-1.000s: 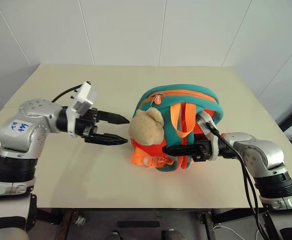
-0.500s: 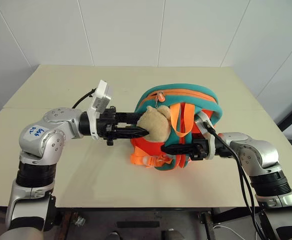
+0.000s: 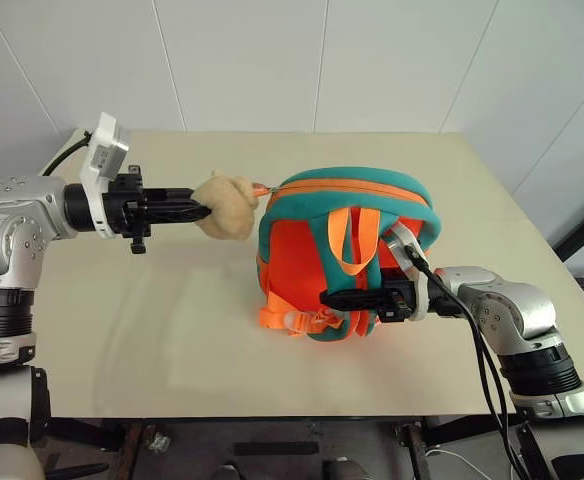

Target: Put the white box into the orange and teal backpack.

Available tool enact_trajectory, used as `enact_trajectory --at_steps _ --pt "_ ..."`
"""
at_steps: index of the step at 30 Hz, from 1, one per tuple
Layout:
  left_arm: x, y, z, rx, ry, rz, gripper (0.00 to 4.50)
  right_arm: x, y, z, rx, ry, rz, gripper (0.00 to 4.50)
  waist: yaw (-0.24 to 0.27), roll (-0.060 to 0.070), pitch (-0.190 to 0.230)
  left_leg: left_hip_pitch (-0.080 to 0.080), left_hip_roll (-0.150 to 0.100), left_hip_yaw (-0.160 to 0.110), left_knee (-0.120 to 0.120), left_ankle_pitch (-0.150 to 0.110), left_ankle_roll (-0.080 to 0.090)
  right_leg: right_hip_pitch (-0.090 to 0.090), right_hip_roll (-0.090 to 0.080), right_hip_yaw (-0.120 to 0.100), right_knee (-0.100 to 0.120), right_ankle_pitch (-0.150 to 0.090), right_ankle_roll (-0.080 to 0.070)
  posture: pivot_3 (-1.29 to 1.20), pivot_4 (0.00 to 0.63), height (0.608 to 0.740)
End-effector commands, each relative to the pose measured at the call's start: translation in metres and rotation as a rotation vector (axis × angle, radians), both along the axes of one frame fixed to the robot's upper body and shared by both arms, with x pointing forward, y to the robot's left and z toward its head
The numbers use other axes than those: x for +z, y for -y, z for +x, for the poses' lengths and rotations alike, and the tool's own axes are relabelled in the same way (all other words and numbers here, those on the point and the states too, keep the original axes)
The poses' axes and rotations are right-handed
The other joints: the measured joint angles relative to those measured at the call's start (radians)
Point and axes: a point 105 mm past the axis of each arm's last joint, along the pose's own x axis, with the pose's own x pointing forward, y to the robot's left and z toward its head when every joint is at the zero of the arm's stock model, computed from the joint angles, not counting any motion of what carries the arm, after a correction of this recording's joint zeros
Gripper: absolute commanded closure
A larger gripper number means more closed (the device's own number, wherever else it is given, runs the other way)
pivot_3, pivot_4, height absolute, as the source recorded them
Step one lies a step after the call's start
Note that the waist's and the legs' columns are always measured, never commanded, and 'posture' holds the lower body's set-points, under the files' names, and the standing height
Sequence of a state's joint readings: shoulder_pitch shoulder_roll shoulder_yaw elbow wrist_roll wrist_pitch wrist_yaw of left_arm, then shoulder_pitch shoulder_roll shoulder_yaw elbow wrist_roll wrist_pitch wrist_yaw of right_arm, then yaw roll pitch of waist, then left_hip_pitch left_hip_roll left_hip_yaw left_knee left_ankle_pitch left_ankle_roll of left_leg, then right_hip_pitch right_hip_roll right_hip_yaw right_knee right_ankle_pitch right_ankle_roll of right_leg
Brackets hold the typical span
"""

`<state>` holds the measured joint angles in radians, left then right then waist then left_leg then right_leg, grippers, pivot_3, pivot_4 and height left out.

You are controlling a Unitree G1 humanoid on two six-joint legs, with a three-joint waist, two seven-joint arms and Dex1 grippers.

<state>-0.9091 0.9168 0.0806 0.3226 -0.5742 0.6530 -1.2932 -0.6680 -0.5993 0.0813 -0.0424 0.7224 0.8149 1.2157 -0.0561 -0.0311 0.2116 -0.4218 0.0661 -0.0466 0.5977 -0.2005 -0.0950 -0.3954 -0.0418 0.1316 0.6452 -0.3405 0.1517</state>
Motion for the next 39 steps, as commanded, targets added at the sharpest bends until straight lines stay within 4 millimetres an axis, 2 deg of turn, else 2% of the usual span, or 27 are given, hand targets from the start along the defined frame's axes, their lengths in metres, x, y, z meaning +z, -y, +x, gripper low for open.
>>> enact_trajectory --at_steps 1,2,3,4,5,6,10,12,15,16,17,23,26,29,30,31,35,39 --pt "-0.032 -0.014 0.008 0.033 -0.108 0.017 3.98 0.007 0.009 0.002 -0.052 0.038 0.025 4.5 0.0 0.0 0.0 0.0 0.0 0.0 0.0 0.0 0.0 0.0 0.0 0.0 0.0 0.0 0.0 0.0 0.15 0.74" --pt "-0.036 -0.014 0.009 0.031 -0.127 0.009 3.98 0.008 0.01 0.003 -0.059 0.039 0.027 4.5 -0.001 0.0 0.0 0.0 0.0 0.0 0.0 0.0 0.0 0.0 0.0 0.0 0.0 0.0 0.0 0.0 0.15 0.74" --pt "-0.054 -0.01 0.014 0.038 -0.159 0.024 3.98 0.008 0.01 0.003 -0.068 0.039 0.031 4.5 0.0 0.0 0.0 0.0 0.0 0.0 0.0 0.0 0.0 0.0 0.0 0.0 0.001 0.0 0.0 0.0 0.15 0.74" --pt "-0.082 -0.004 0.017 0.039 -0.195 0.071 3.98 0.006 0.011 0.004 -0.08 0.035 0.032 4.5 0.001 0.0 0.0 0.0 0.0 0.0 0.0 0.0 0.0 0.0 0.0 0.0 0.001 0.0 0.0 0.0 0.15 0.74" --pt "-0.102 0.0 0.018 0.035 -0.215 0.108 3.98 0.006 0.011 0.004 -0.088 0.031 0.032 4.5 0.001 0.001 0.0 0.0 0.0 0.0 0.0 0.0 0.0 0.0 0.0 0.0 0.002 0.0 0.0 0.0 0.15 0.74" --pt "-0.114 0.003 0.018 0.03 -0.224 0.131 3.98 0.005 0.01 0.004 -0.094 0.029 0.033 4.5 0.003 0.001 -0.001 0.001 0.0 0.0 0.0 0.0 0.0 0.001 0.0 0.0 0.001 0.0 0.0 0.0 0.15 0.74" --pt "-0.144 0.022 0.026 0.035 -0.229 0.121 3.98 0.005 0.011 0.009 -0.148 0.022 0.056 4.5 0.004 0.0 0.0 0.0 0.0 0.0 0.001 0.0 0.0 0.0 0.0 0.0 0.002 0.0 0.0 0.0 0.15 0.74" --pt "-0.15 0.031 0.027 0.023 -0.217 0.112 3.98 0.005 0.011 0.011 -0.174 0.03 0.069 4.5 0.007 0.0 -0.001 0.0 0.0 0.0 0.002 0.0 0.0 0.0 0.0 0.0 0.002 0.0 0.0 0.0 0.15 0.74" --pt "-0.145 0.037 0.023 -0.014 -0.185 0.1 3.98 0.006 0.013 0.014 -0.213 0.045 0.073 4.5 0.02 0.0 -0.001 0.001 0.0 0.0 0.005 0.0 0.0 0.002 0.0 0.0 0.003 0.001 0.001 0.0 0.15 0.74" --pt "-0.141 0.037 0.02 -0.026 -0.175 0.101 3.99 0.007 0.014 0.014 -0.226 0.051 0.075 3.99 0.021 0.0 -0.001 0.0 0.0 0.0 0.006 0.0 0.0 0.002 0.0 0.0 0.003 0.001 0.001 0.0 0.15 0.74" --pt "-0.138 0.036 0.016 -0.039 -0.175 0.106 3.99 0.01 0.015 0.013 -0.233 0.066 0.081 3.82 0.023 0.0 -0.001 0.0 0.0 0.0 0.007 0.0 0.0 0.002 0.0 0.0 0.003 0.001 0.001 0.0 0.15 0.74" --pt "-0.115 0.025 0.002 -0.03 -0.108 0.137 2.22 0.023 0.024 -0.006 -0.221 0.175 0.047 1.91 0.025 0.0 0.0 0.0 0.0 0.0 0.003 0.0 0.0 0.001 0.0 0.0 0.002 0.001 0.001 0.0 0.15 0.74" --pt "-0.105 0.017 -0.014 -0.034 -0.091 0.158 1.36 0.029 0.039 -0.018 -0.256 0.26 -0.012 0.97 0.025 0.0 0.0 0.0 0.0 0.0 0.001 0.0 0.0 0.0 0.0 0.0 0.0 0.001 0.0 0.0 0.15 0.74" --pt "-0.101 0.013 -0.027 -0.039 -0.092 0.171 0.47 0.028 0.057 -0.029 -0.274 0.274 -0.083 0.01 0.026 0.0 0.0 0.0 0.0 0.0 -0.002 0.0 0.0 0.0 0.0 0.0 -0.001 0.0 0.0 0.0 0.15 0.74" --pt "-0.099 0.011 -0.031 -0.03 -0.093 0.163 0.13 0.026 0.067 -0.031 -0.293 0.261 -0.106 0.0 0.026 0.0 0.0 0.0 0.0 0.0 -0.002 0.0 0.0 0.0 0.0 0.0 -0.001 -0.001 -0.001 0.0 0.15 0.74" --pt "-0.097 0.008 -0.034 -0.018 -0.082 0.163 0.03 0.024 0.076 -0.033 -0.309 0.252 -0.134 0.0 0.026 0.0 0.0 0.0 0.0 0.0 -0.002 0.0 0.0 0.0 0.0 0.0 -0.001 -0.001 -0.001 0.0 0.15 0.74" --pt "-0.09 -0.001 -0.032 0.035 -0.02 0.164 0.03 0.018 0.11 -0.029 -0.415 0.291 -0.202 0.0 0.027 0.0 0.0 0.001 0.0 0.0 -0.001 0.0 0.0 0.001 -0.001 0.0 -0.002 -0.001 -0.001 0.0 0.15 0.74" --pt "-0.078 0.003 -0.029 0.029 0.035 0.147 0.03 0.016 0.132 -0.013 -0.523 0.368 -0.203 0.0 0.024 0.0 0.0 0.001 0.0 0.001 0.0 0.0 0.0 0.001 -0.001 0.0 -0.004 0.0 -0.002 0.0 0.15 0.74"
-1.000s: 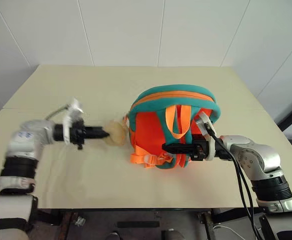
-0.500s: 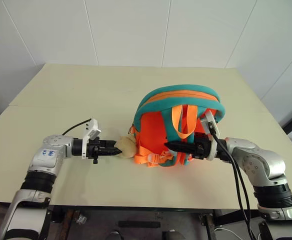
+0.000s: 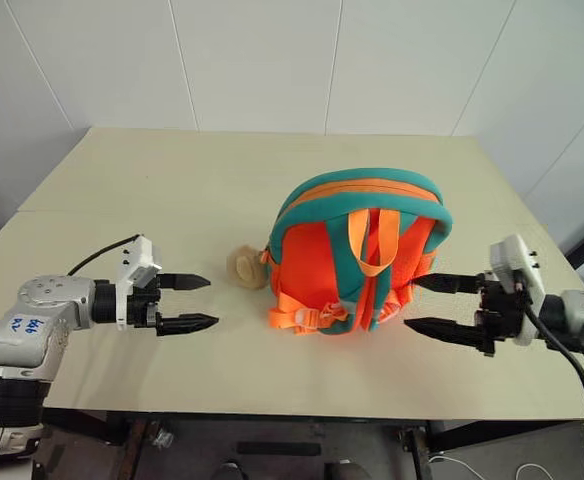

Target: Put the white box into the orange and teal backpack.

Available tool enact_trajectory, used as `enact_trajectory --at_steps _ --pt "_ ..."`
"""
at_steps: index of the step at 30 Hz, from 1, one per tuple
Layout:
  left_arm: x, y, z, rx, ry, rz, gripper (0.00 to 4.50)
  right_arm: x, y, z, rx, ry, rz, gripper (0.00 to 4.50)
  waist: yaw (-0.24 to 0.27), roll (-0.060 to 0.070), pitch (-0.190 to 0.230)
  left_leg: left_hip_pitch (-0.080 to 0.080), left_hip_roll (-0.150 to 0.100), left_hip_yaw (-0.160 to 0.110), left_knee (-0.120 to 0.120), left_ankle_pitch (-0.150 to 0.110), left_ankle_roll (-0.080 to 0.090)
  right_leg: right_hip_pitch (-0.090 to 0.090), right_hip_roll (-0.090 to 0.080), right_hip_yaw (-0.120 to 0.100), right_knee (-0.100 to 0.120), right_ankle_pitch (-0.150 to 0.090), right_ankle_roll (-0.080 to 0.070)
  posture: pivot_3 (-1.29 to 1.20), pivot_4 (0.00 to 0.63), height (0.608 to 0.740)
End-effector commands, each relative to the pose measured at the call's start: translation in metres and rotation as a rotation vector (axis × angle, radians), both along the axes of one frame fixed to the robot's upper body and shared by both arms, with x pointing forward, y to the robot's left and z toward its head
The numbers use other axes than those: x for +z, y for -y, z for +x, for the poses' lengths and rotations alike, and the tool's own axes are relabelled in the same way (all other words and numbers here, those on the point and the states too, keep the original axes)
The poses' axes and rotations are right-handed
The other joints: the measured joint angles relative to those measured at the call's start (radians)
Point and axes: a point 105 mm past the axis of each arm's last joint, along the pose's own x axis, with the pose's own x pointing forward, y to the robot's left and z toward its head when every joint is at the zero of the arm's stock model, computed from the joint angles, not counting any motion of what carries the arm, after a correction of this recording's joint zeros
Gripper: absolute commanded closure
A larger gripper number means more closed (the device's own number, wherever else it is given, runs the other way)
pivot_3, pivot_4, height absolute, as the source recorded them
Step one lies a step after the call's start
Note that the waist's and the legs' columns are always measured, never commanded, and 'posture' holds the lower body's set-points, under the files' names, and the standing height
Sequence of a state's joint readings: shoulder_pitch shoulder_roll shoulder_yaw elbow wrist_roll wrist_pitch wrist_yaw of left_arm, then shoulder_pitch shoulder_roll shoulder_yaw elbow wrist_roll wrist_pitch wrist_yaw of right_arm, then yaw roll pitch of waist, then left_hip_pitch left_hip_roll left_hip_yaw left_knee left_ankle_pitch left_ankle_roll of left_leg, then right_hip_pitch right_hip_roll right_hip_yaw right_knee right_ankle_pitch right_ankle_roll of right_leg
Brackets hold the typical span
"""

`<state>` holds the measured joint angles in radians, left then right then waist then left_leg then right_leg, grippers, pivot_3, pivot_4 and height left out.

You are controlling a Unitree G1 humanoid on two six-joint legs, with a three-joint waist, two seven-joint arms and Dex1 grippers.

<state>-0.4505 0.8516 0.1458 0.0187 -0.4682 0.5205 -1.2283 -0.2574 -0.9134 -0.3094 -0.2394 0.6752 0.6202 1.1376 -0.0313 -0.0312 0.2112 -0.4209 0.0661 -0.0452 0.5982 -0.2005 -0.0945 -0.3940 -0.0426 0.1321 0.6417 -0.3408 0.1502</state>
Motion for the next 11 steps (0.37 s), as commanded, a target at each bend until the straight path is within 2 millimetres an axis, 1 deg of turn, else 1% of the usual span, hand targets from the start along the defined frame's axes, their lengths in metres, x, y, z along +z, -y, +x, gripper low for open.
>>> enact_trajectory --at_steps 1,3,5,9,11 --pt "0.023 0.005 0.001 -0.023 0.112 -0.014 0.03 0.007 0.018 0.011 -0.077 0.138 -0.039 0.0 0.0 0.0 0.0 0.0 0.0 0.0 0.0 0.0 0.0 0.0 0.0 0.0 0.0 0.0 0.0 0.0 0.15 0.74" --pt "0.026 0.009 0.002 -0.039 0.128 -0.003 0.03 0.009 0.026 0.016 -0.097 0.176 -0.055 0.0 0.0 0.0 0.0 0.0 0.0 0.0 0.0 0.0 0.0 0.0 0.0 0.0 0.0 0.0 0.0 0.0 0.15 0.74" --pt "0.027 0.007 0.0 -0.045 0.13 0.006 0.03 0.011 0.03 0.019 -0.115 0.199 -0.047 0.0 -0.004 0.0 0.0 0.0 0.0 0.0 0.0 0.0 0.0 0.0 0.0 0.0 0.0 0.001 0.001 0.0 0.15 0.74" --pt "0.025 0.003 -0.004 -0.035 0.129 0.017 0.03 0.004 0.03 0.016 -0.083 0.147 -0.076 0.0 -0.007 0.0 0.0 0.001 0.0 0.0 -0.001 0.0 0.0 0.0 0.0 0.0 0.003 0.001 0.001 0.0 0.15 0.74" --pt "0.025 0.001 -0.004 -0.028 0.119 0.011 0.03 0.002 0.033 0.019 -0.093 0.143 -0.081 0.0 -0.008 0.0 0.0 0.0 0.0 0.0 -0.002 0.0 0.0 -0.001 0.0 0.001 0.002 0.001 0.001 0.0 0.15 0.74"
